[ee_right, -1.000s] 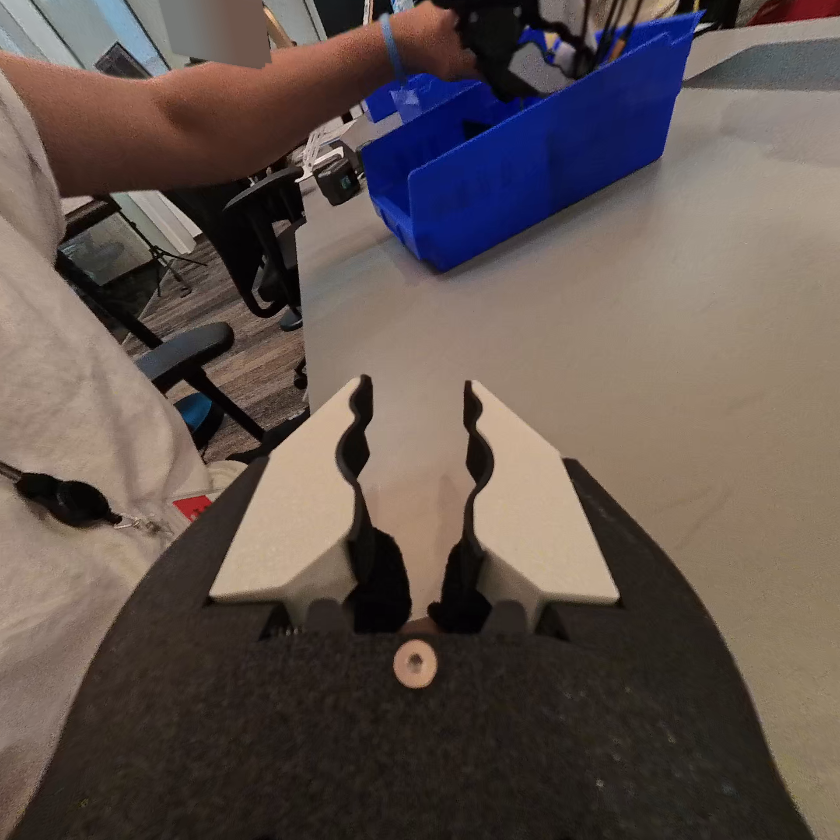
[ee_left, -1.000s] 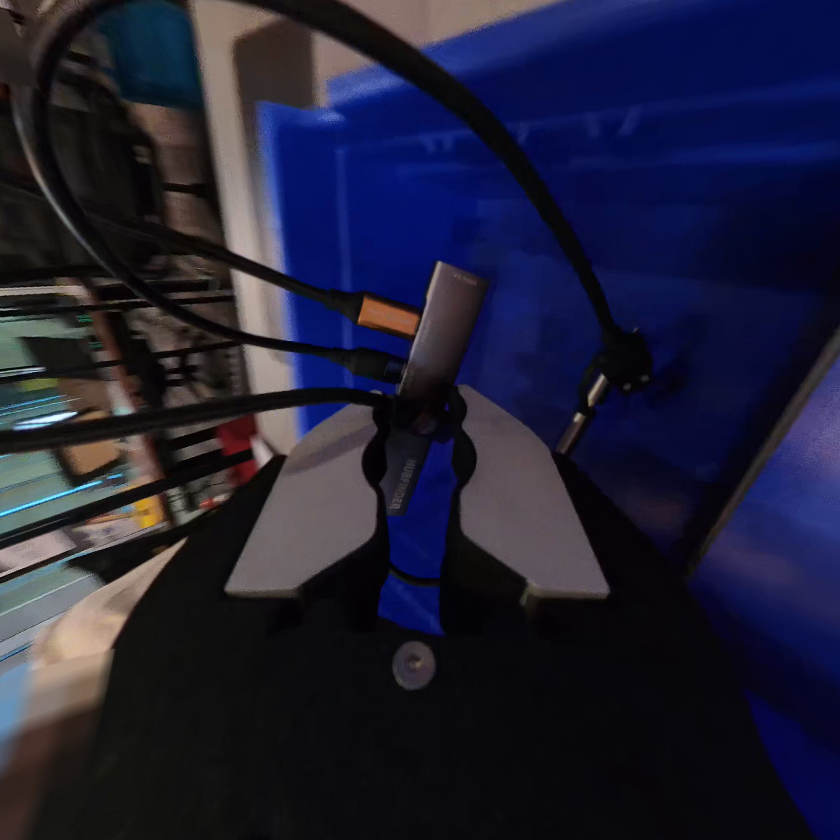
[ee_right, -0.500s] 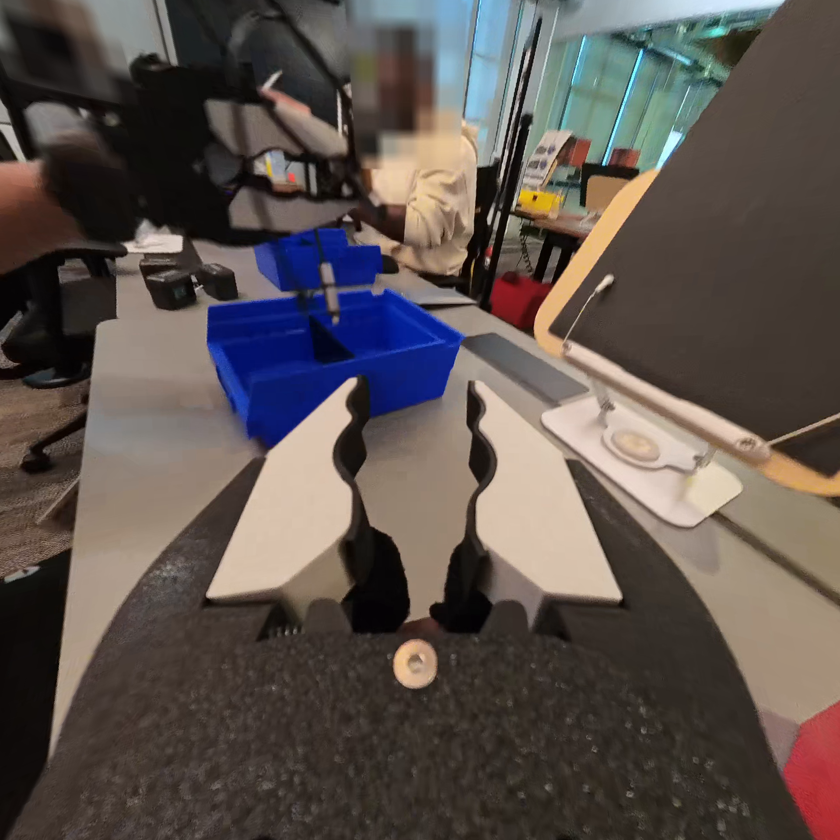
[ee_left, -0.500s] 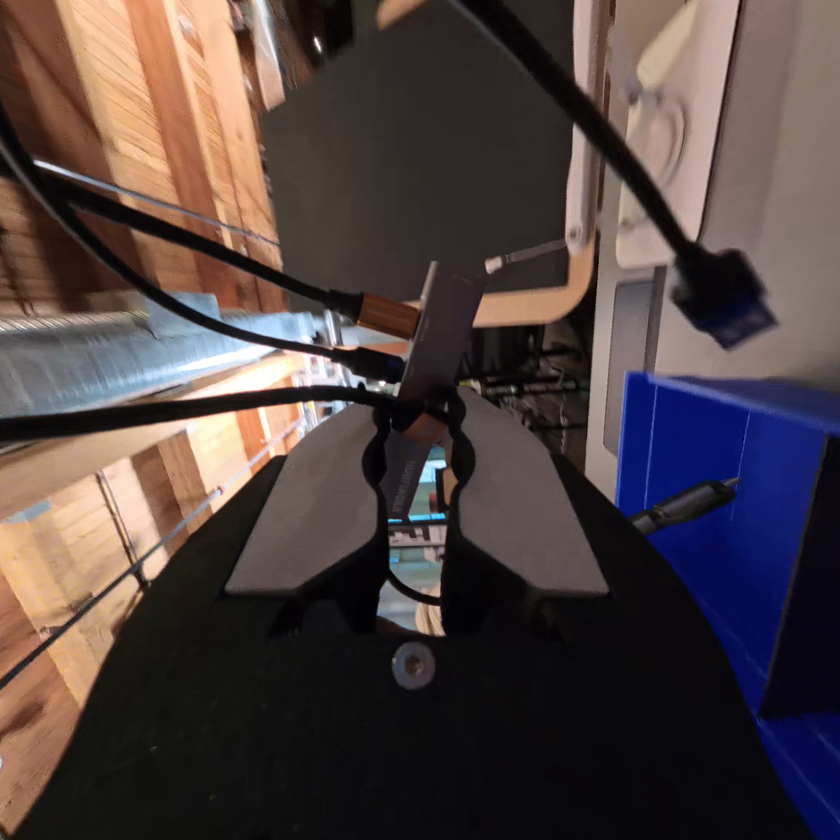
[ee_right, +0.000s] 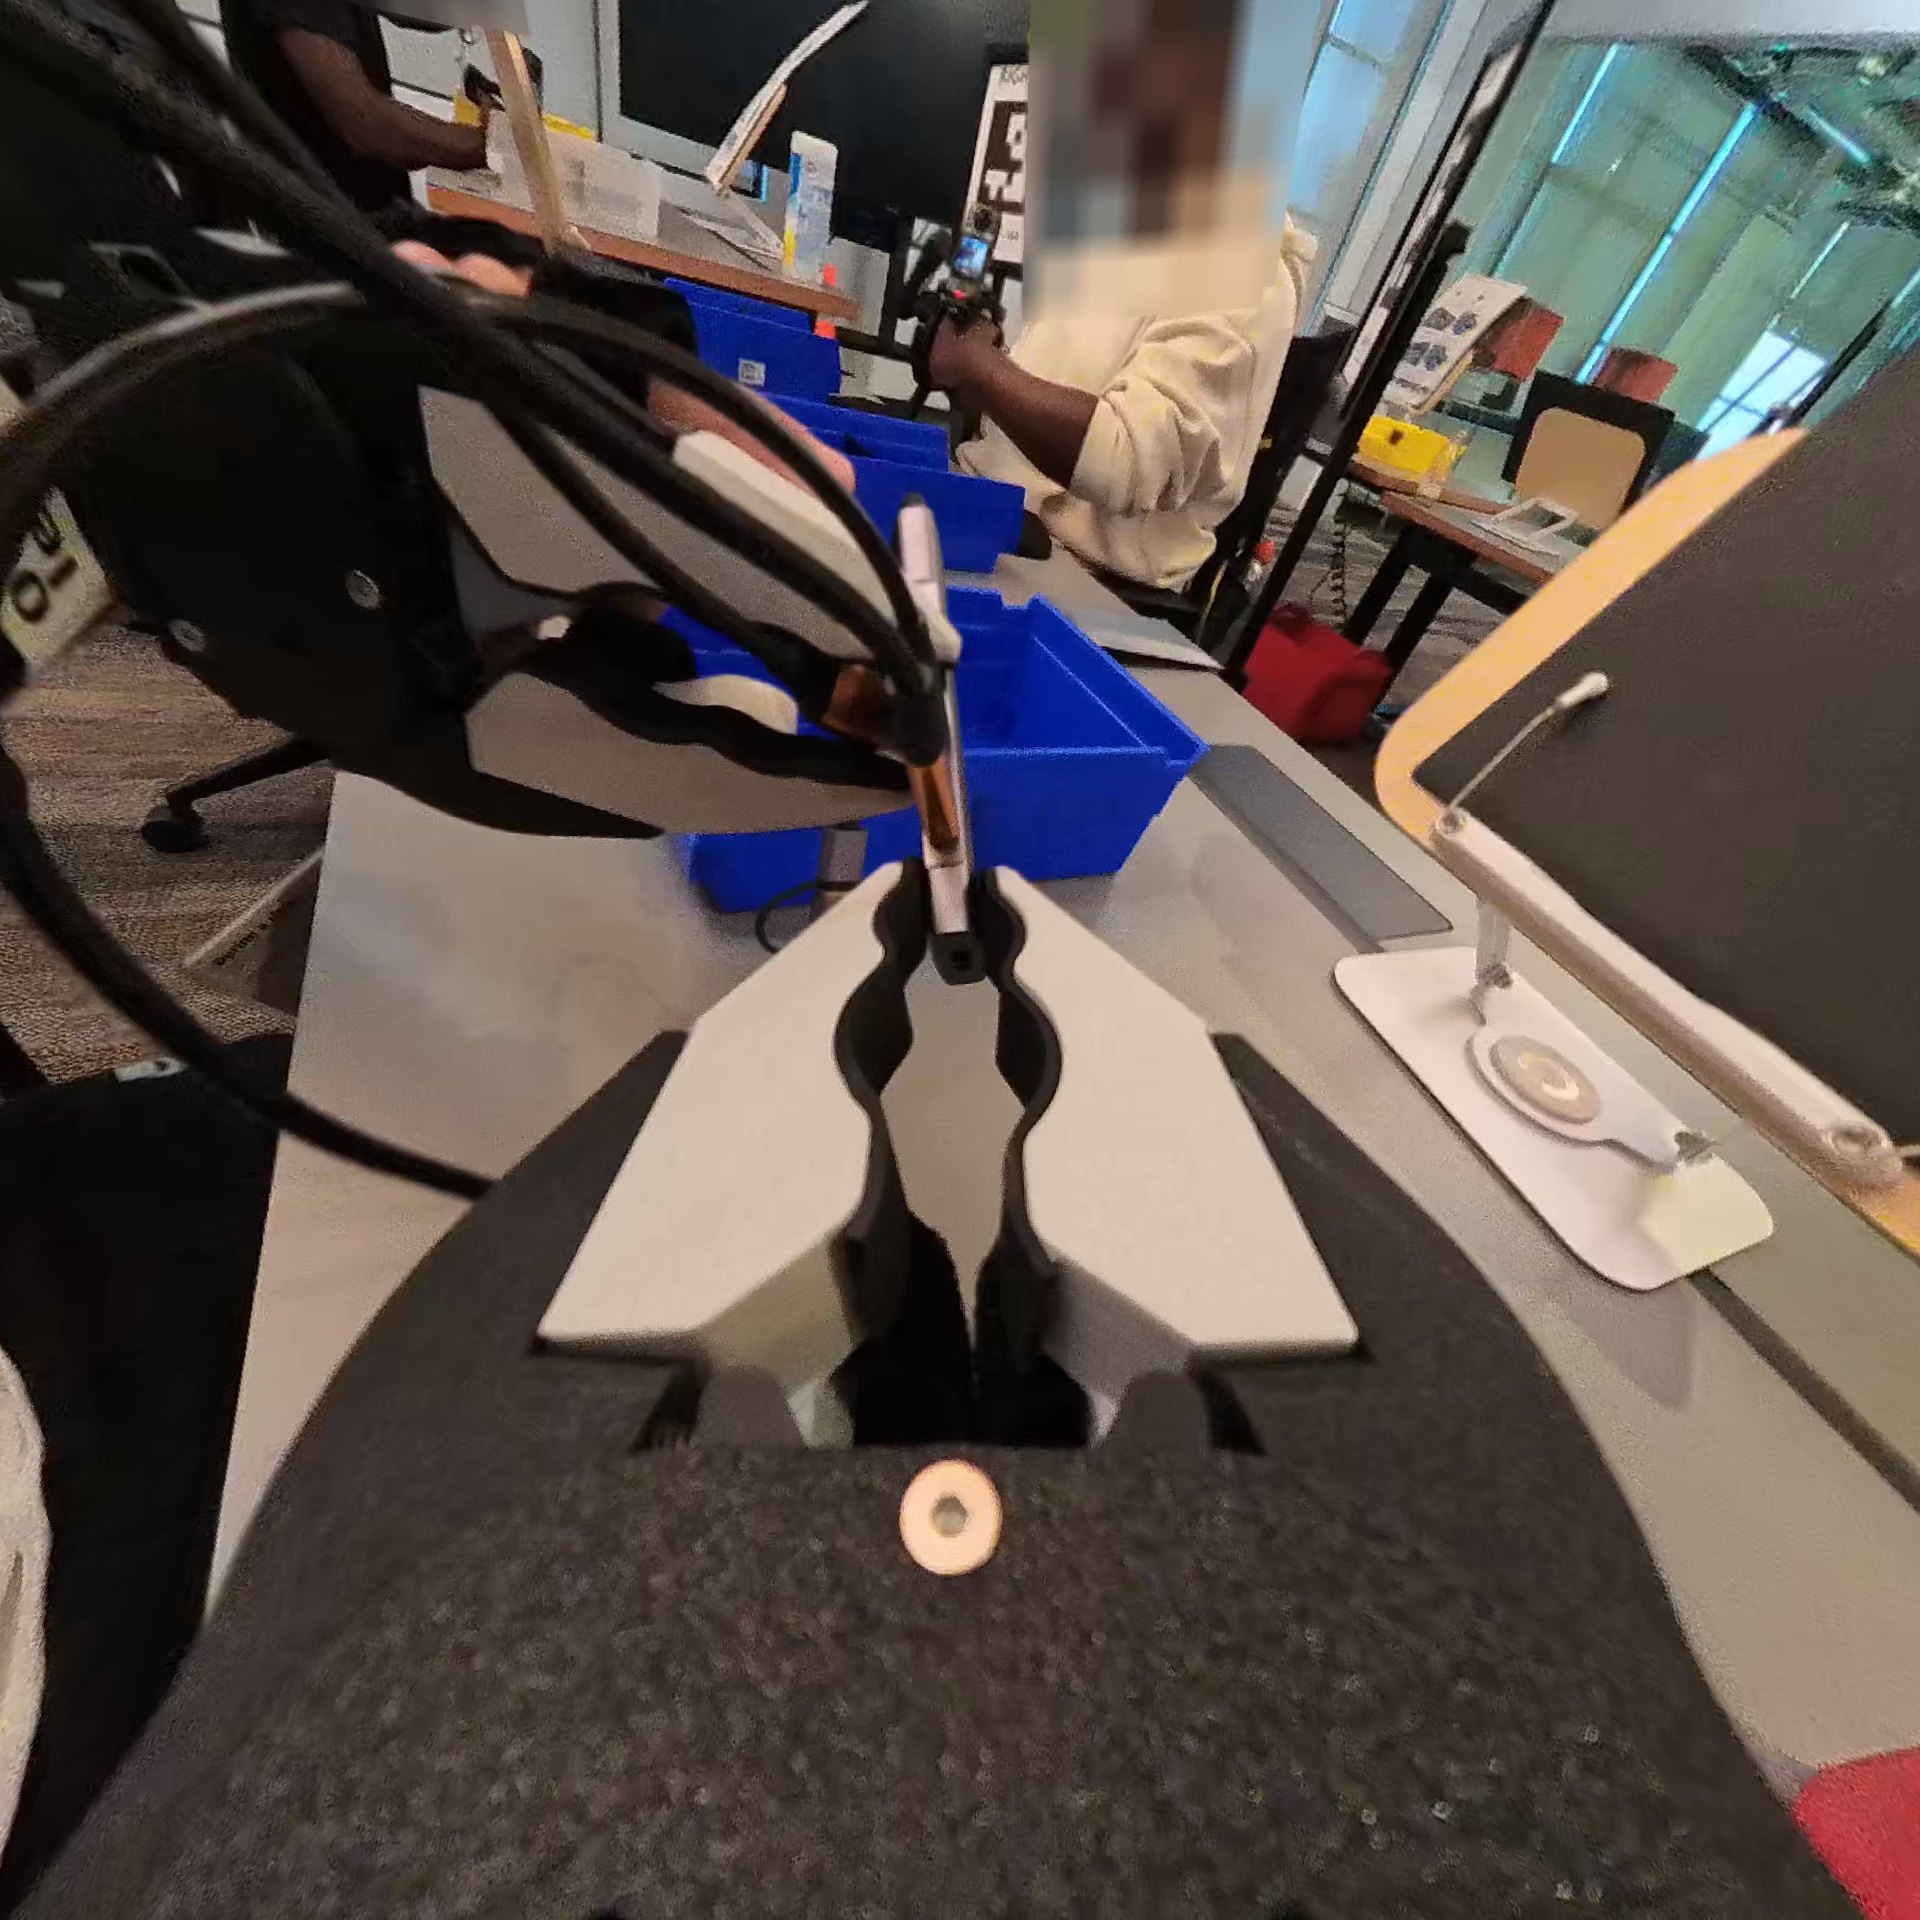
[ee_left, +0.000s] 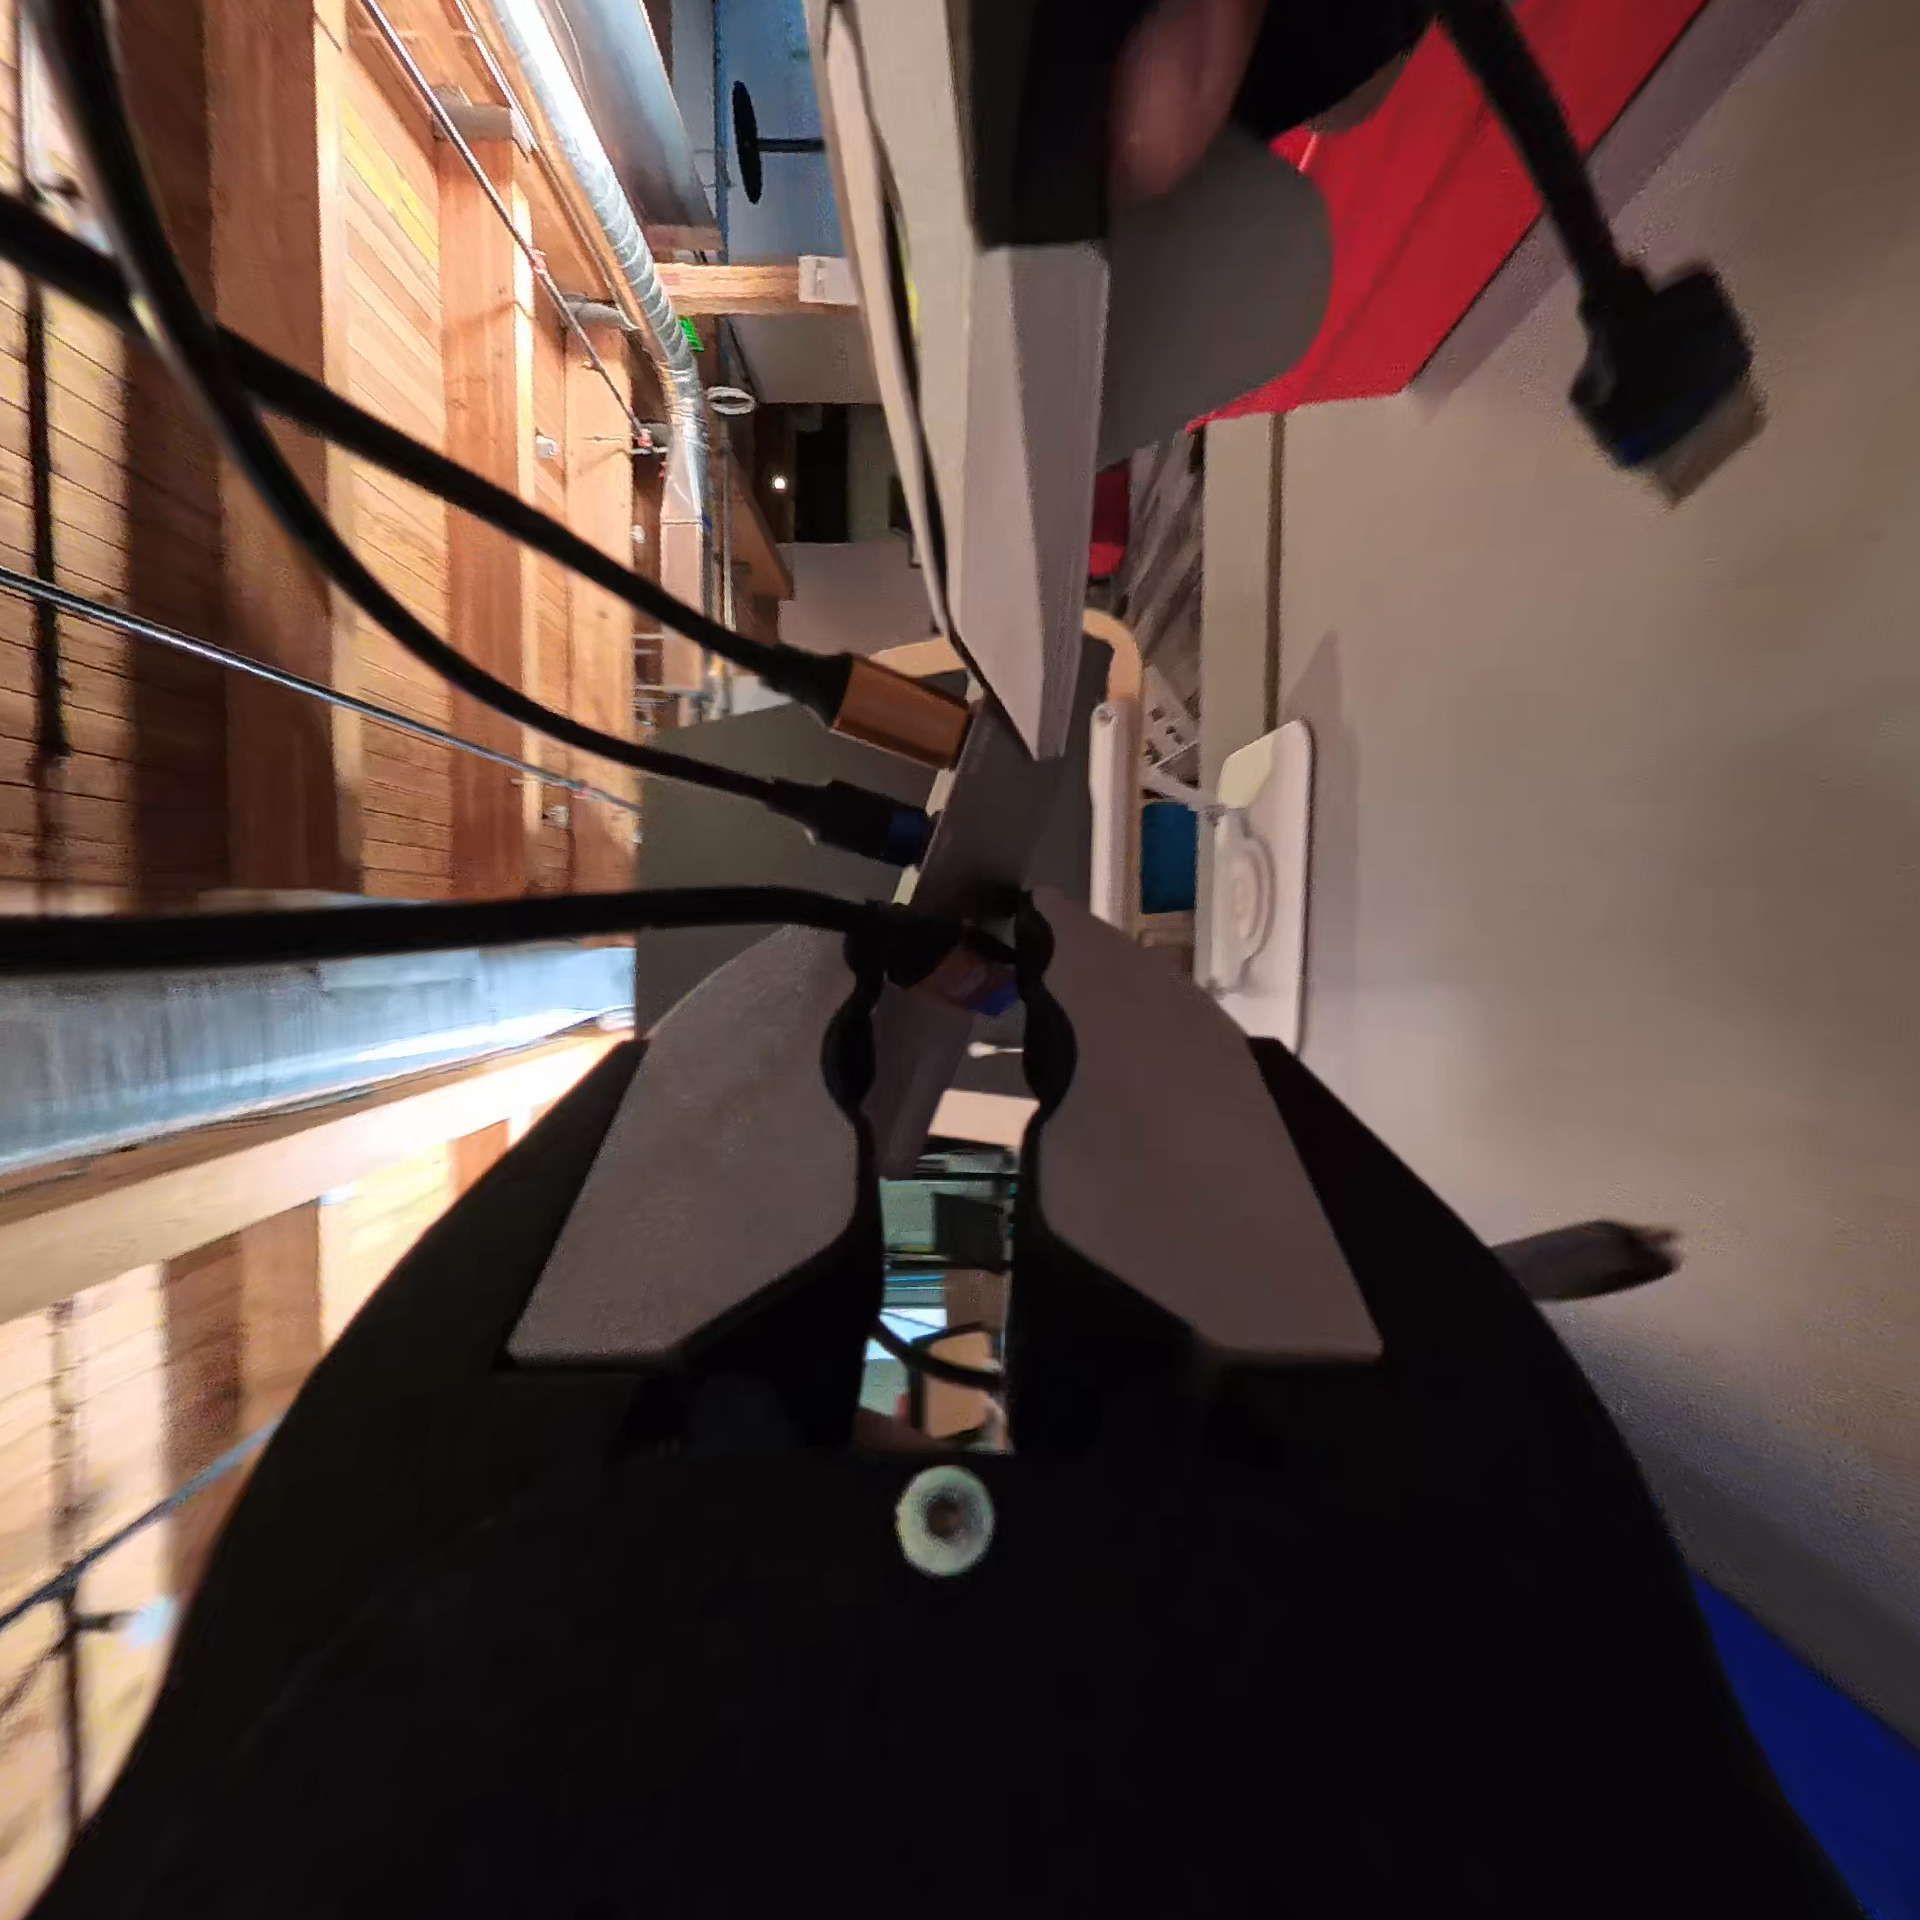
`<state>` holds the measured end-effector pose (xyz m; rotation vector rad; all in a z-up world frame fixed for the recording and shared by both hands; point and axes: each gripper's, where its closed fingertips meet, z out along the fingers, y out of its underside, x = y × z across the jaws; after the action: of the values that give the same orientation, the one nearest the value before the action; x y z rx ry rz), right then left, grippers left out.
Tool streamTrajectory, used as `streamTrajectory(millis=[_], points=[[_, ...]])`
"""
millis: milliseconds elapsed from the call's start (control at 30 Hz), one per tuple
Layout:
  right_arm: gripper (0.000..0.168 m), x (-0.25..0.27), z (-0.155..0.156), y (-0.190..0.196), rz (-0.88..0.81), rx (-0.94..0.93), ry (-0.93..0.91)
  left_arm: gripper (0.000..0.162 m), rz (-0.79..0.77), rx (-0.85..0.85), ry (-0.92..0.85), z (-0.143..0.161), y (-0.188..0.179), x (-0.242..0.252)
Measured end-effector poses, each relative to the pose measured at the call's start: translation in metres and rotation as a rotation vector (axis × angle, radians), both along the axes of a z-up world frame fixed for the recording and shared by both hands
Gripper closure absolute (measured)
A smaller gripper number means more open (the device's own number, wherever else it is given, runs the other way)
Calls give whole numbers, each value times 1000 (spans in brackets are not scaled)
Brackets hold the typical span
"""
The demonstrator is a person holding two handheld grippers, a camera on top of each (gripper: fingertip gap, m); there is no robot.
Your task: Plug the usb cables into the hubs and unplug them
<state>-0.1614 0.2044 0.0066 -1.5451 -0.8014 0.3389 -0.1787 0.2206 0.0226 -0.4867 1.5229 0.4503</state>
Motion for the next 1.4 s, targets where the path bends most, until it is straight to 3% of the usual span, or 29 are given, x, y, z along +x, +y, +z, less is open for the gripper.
streamTrajectory(millis=[67,200,300,367,467,533,667,800,967,1033,1133,1167,1267,1333,1400], points=[[161,11,-8,-2,-19,-21,50,137,9,-103,-15,-9,-3,3],[161,42,-16,-5,-24,-85,383,127,-23,-468,-76,-33,-16,1],[161,59,-18,-10,-14,-89,580,129,-125,-985,-211,-45,-27,-4],[161,57,-13,-19,79,-100,707,129,-250,-1377,-304,-43,-37,-7],[161,40,-6,-29,225,-135,826,133,-378,-1744,-460,-28,-29,-11],[161,25,-6,-30,275,-168,870,137,-485,-1899,-505,-19,-32,-10],[161,-6,-10,-31,336,-223,942,138,-523,-1864,-498,-21,-41,-3],[161,-27,-15,-33,357,-241,898,138,-536,-1899,-529,-22,-41,-2],[160,-33,-21,-31,354,-286,898,151,-601,-1947,-528,-22,-43,-6],[160,-32,-25,-33,354,-293,822,153,-628,-1989,-500,-22,-46,-7],[141,-8,-41,-30,261,-303,595,153,-613,-1974,-421,-24,-43,-14],[145,9,-39,-26,209,-316,588,153,-593,-1962,-401,-25,-41,-18],[145,64,-9,-18,113,-414,769,153,-463,-1885,-303,-40,-32,-28],[147,94,23,-22,65,-292,823,153,-361,-1880,-178,-58,-34,-33],[145,99,40,-32,51,-199,735,153,-292,-1890,-87,-75,-39,-35]])
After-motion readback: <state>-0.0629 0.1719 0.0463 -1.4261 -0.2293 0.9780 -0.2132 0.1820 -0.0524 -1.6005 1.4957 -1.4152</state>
